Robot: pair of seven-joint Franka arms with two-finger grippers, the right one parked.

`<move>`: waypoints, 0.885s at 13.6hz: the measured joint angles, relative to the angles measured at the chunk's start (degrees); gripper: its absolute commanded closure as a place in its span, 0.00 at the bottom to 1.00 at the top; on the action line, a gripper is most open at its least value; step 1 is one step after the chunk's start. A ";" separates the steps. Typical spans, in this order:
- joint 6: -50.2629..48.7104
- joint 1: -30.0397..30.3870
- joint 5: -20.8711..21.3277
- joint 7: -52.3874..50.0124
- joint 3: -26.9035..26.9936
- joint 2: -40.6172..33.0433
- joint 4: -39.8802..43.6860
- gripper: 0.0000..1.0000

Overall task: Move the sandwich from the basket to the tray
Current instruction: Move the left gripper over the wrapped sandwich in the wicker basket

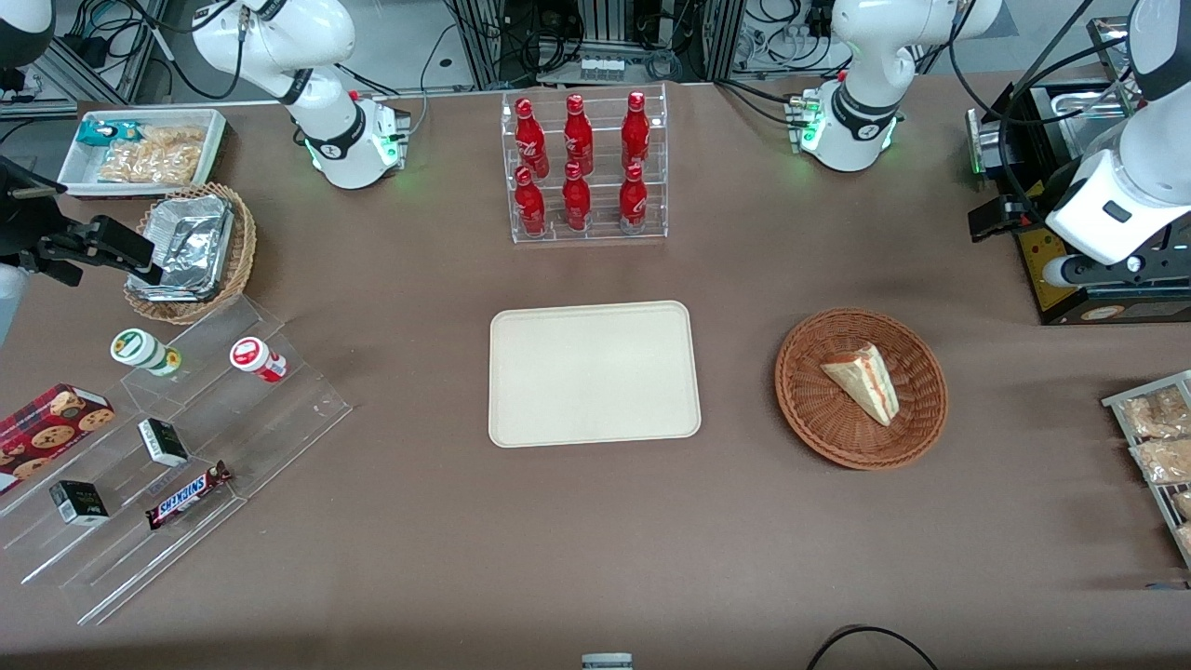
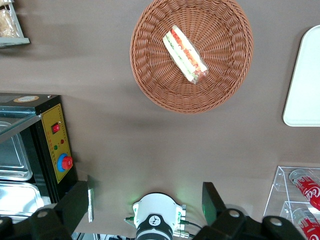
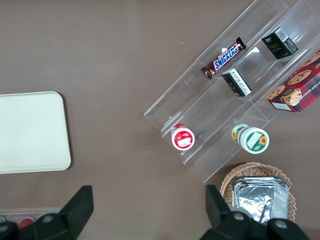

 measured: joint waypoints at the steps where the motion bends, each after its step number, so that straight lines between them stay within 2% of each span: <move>1: 0.47 -0.07 -0.02 0.02 -0.02 0.00 0.04 0.00; 6: 5.87 -0.58 -0.10 0.04 -0.30 1.54 -3.51 0.00; 12: 23.97 -0.58 -0.15 0.04 -0.30 2.94 -18.87 0.00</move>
